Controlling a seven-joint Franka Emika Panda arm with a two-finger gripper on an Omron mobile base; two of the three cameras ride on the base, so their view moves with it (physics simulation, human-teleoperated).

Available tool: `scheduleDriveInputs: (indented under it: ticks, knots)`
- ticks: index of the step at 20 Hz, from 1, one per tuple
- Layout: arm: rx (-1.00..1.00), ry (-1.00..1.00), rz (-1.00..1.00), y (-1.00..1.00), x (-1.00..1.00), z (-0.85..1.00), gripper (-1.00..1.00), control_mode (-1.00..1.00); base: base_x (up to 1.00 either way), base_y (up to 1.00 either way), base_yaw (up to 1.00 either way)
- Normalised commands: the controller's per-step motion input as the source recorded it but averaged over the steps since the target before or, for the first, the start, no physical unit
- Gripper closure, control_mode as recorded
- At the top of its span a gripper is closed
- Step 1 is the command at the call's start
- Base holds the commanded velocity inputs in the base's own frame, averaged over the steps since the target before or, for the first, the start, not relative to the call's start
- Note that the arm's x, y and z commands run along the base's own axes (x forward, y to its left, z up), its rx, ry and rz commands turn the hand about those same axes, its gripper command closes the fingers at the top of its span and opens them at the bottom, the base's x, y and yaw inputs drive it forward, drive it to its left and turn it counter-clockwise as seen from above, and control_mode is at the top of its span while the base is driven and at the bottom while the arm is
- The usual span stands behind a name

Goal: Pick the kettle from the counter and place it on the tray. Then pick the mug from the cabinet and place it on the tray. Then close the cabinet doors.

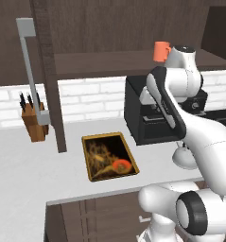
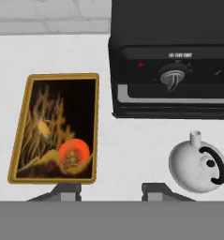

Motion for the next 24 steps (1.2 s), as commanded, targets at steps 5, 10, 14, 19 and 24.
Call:
scheduleDriveInputs:
  ticks: [5,10,14,19,24]
  knots:
    - [-0.03,-0.01,0.00,-0.03,-0.22,-0.11,-1.00,-1.00,0.00,0.00,0.00]
    - [0.00,0.01,0.00,-0.37,-0.54,-0.24,-1.00,-1.00,0.00,0.00,0.00]
    - [0.00,0.01,0.05,-0.61,-0.53,-0.32,-1.00,-1.00,0.00,0.00,0.00]
    - [0.00,0.07,0.01,-0.74,-0.35,-0.38,-1.00,-1.00,0.00,0.00,0.00]
    - [-0.01,0.04,0.00,-0.76,-0.10,-0.36,-1.00,-1.00,0.00,0.00,0.00]
